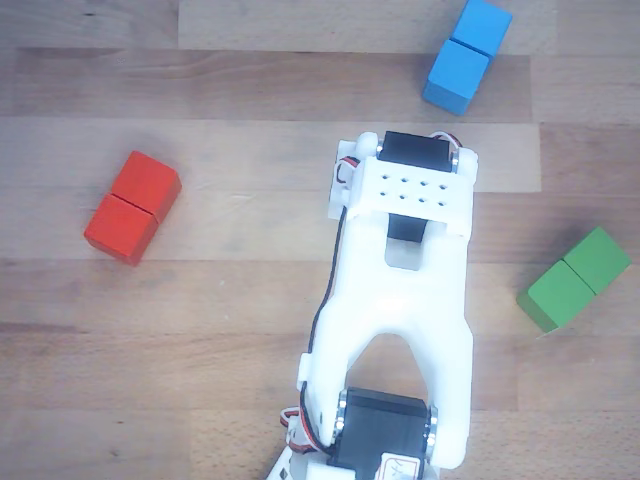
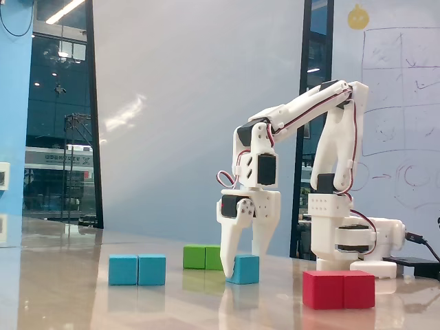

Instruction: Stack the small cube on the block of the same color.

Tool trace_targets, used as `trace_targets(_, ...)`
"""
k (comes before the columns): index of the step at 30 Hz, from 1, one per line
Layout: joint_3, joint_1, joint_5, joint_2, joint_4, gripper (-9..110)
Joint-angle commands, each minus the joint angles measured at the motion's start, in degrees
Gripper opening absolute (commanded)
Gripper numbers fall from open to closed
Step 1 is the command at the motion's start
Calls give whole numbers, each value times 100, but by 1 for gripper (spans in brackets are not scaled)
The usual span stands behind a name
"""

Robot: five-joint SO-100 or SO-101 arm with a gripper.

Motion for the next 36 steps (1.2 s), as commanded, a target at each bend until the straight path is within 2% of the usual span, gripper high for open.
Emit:
trace_targets(1, -729, -26, -26, 483, 316, 15)
trace_targets(16, -3331, -9, -26, 360, 1819, 15)
trace_targets(30, -6328, 316, -26, -1986, 1881, 15)
trace_targets(36, -6961, 598, -35, -2733, 1890, 15)
